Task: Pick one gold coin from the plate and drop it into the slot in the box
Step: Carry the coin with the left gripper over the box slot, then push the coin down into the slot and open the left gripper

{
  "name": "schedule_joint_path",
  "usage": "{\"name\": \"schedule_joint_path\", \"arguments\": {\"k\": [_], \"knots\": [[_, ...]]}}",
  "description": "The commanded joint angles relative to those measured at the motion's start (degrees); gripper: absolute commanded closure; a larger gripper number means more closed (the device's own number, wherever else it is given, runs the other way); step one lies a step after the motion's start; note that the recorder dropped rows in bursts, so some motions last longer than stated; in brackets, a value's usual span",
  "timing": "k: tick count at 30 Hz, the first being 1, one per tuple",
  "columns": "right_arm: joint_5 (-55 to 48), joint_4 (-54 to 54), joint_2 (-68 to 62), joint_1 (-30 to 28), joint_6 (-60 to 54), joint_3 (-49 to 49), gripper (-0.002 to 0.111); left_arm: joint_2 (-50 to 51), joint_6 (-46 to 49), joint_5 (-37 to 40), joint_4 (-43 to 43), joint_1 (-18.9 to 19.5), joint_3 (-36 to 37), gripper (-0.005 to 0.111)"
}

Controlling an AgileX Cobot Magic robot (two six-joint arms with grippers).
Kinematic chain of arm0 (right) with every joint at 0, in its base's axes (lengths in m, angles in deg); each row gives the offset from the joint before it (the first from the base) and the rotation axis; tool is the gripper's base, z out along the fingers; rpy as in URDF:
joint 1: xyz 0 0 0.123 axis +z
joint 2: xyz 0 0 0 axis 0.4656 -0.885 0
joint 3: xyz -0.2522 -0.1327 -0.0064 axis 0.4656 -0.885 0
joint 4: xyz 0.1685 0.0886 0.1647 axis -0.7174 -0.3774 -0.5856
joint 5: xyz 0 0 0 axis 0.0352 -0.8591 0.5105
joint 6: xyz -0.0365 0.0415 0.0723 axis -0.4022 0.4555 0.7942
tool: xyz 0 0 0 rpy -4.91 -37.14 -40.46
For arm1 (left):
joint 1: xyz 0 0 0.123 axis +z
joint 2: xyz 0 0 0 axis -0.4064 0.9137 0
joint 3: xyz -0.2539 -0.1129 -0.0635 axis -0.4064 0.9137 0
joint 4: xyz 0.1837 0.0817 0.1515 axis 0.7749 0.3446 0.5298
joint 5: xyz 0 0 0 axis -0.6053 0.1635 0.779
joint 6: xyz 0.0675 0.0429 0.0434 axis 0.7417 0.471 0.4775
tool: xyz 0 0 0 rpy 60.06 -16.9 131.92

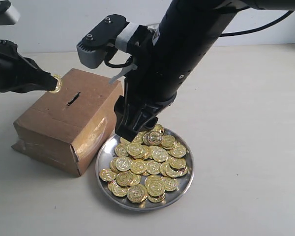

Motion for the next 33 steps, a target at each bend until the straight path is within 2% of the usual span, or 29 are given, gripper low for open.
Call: {"name": "schedule_joint_path", "arguments": {"k": [1,4,10,19,33], "knots": [[0.0,0.1,0.4,0.0,0.2,0.2,0.055,2.2,8.2,-5.6,-4.1,-0.4,-0.2,0.107],[0.3,-0.2,0.4,0.0,0.2,0.2,0.055,3.9,8.5,-7.5,-4.7,-1.9,-0.2,0.107],[0.2,-0.2,0.4,0.0,0.2,0.2,0.055,5.7,5.0,-15.6,-4.2,-7.3,-0.2,0.107],[0.2,-0.2,0.4,0.0,0.2,0.2,0.055,6.9,0.2,-17.0,1.6,-7.7,-0.2,0.107],[0.2,-0.2,0.4,0.0,0.2,0.2,0.055,9.9,0.0,-16.3,3.2,-7.8,-0.1,0.107]]}}
